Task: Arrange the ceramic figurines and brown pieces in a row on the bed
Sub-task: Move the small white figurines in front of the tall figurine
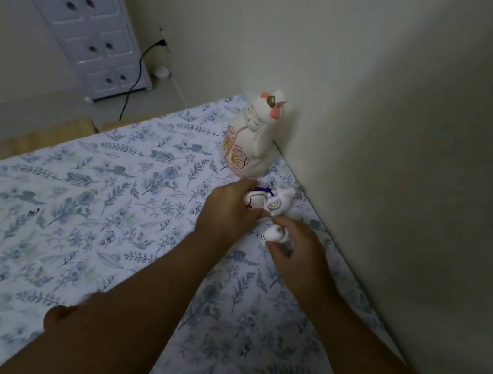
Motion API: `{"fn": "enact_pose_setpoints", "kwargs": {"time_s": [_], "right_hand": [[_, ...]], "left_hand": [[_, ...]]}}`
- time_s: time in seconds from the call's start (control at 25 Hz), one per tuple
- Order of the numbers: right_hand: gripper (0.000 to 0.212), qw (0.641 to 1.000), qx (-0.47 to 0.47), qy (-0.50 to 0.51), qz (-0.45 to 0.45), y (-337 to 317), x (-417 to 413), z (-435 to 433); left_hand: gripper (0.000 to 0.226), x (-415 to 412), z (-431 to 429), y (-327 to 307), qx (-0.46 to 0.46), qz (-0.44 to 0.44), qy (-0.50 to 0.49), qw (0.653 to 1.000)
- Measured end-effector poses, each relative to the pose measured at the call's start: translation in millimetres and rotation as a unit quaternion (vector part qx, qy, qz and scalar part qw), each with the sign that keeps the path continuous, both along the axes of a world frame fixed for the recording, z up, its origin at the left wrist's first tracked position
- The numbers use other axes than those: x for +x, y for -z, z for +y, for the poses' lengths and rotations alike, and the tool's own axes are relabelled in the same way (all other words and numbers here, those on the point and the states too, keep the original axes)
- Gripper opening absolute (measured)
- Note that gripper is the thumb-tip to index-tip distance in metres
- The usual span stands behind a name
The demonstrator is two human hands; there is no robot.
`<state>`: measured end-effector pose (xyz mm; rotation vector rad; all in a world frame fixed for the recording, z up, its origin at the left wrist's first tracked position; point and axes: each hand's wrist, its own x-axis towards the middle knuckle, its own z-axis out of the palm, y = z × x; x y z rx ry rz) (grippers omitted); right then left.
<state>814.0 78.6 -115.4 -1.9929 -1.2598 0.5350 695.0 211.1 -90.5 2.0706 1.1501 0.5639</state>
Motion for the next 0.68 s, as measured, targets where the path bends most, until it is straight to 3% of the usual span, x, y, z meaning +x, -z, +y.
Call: {"fn": "enact_pose_setpoints", "kwargs": {"time_s": [0.08,0.4,0.68], "right_hand": [[0.043,1.000,0.010,0.015,0.022,7.6,-1.0,-0.9],[0.043,0.993,0.007,0.108,0.039,17.6,-15.6,3.9],[0.044,0.998,0.001,0.061,0.007,19.9,-40.5,-17.7]], "left_hand": [[0.054,-1.9,-0.5,6.0,-0.031,-0.027,-0.013,0.999],[0.047,-19.3,-4.7,17.9,-0.084,-0.069,-0.026,0.994],[0.050,-27.7,-4.1,13.8,-0.091,-0.053,-0.010,0.994]]}}
